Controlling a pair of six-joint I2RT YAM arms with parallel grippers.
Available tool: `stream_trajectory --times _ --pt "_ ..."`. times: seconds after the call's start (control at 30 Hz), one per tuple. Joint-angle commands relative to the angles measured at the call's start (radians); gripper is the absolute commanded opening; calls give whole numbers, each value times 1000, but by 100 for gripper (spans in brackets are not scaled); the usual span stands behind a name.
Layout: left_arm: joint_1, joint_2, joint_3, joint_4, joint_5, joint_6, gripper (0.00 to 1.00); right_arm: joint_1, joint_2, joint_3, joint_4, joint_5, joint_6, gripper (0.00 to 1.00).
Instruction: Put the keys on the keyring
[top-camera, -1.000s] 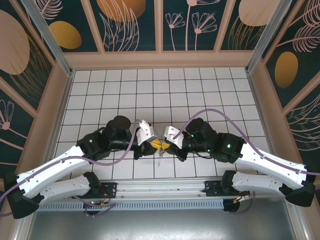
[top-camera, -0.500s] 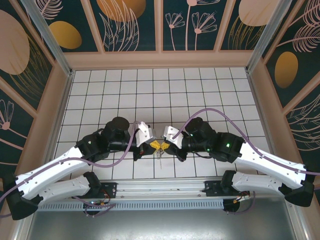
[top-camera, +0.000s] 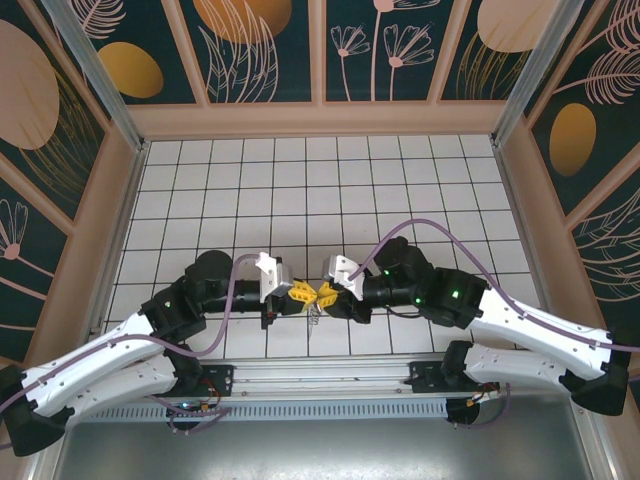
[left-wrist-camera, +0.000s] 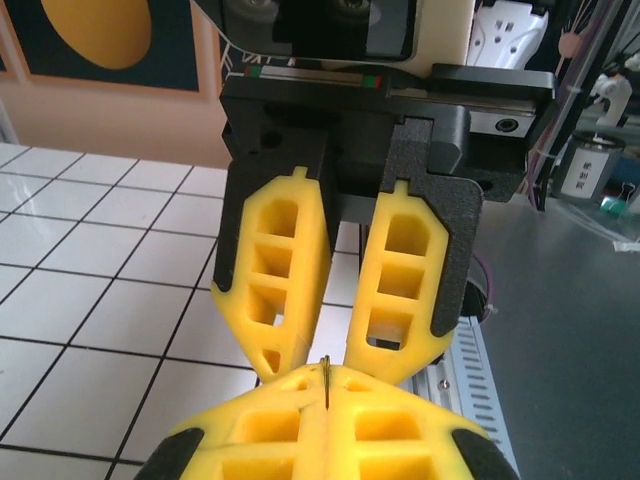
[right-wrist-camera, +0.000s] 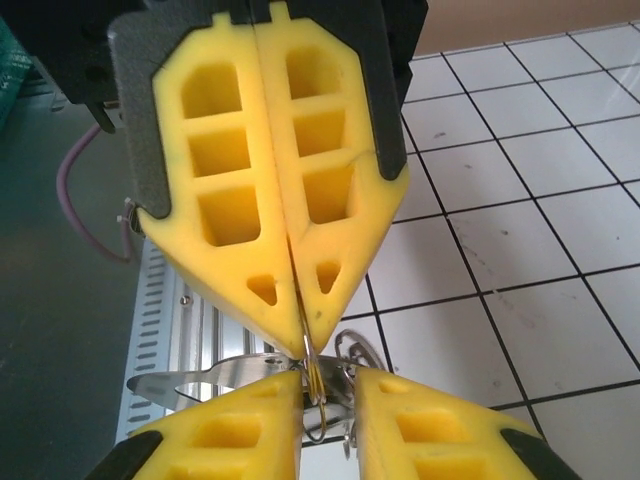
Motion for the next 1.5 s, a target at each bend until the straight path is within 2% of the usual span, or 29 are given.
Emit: stream_trajectory --times 0.0,0.33,0.4,0.67,0.77,0.87,1.03,1.13,1.33,1.47 --pt "-5 -36 -28 167 34 -54 0 -3 -20 -17 67 -31 12 17" --pt "-5 -73 -126 339 43 -135 0 -2 -73 -60 156 -63 15 6" --pt "-4 -62 -117 292 49 -130 0 -3 -88 -63 158 -54 12 0" --pt "-5 -18 -8 -24 2 -49 0 -2 -107 -43 103 3 -6 0" --pt "-5 24 20 -71 16 -38 17 -3 -81 -3 34 37 -23 0" --pt "-4 65 54 -109 17 -14 21 -3 -42 38 -34 58 -38 0" --pt "-5 113 112 -166 9 28 16 -3 7 73 -110 96 -50 0" --pt "-5 131 123 -174 16 36 0 -3 18 82 -130 102 -52 0" --pt "-4 110 101 -146 25 19 0 -3 1 88 -154 122 -54 0" --pt "-4 76 57 -51 46 -21 0 -2 -3 80 -135 111 -49 0"
